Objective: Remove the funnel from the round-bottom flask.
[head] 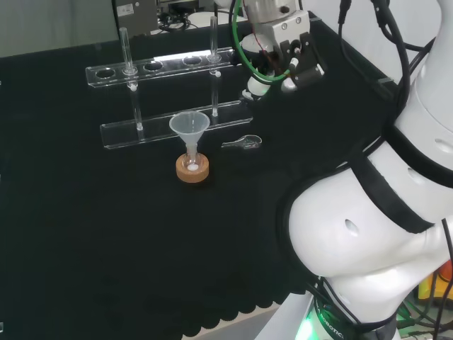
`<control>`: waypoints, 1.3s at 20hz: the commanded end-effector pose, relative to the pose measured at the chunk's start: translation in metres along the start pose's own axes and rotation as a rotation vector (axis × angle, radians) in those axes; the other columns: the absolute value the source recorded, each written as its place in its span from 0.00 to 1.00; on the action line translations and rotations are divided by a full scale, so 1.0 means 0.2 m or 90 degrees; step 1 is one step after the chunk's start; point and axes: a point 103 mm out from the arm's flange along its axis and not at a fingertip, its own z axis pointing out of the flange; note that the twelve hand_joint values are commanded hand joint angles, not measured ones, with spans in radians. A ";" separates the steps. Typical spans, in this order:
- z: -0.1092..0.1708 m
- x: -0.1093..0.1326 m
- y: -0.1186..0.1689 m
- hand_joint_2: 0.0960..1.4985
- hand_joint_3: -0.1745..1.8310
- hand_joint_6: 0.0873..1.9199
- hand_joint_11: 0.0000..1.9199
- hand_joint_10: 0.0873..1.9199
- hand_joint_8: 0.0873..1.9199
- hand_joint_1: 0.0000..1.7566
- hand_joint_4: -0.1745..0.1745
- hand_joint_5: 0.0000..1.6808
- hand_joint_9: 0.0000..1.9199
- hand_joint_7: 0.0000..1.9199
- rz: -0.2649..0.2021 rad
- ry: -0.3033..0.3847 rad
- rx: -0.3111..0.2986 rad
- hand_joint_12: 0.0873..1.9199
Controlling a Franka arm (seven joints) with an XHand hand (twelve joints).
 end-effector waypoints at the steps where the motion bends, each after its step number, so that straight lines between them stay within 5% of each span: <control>1: -0.05 0.13 0.02 0.35 0.39 0.00 0.08 0.32 0.31 0.41 0.46 0.14 0.18 0.10 -0.058 0.010 0.049 0.72; 26: 0.05 0.48 0.17 0.35 0.33 0.00 0.07 0.35 0.32 0.35 0.47 0.07 0.16 0.04 -0.134 -0.014 0.132 0.73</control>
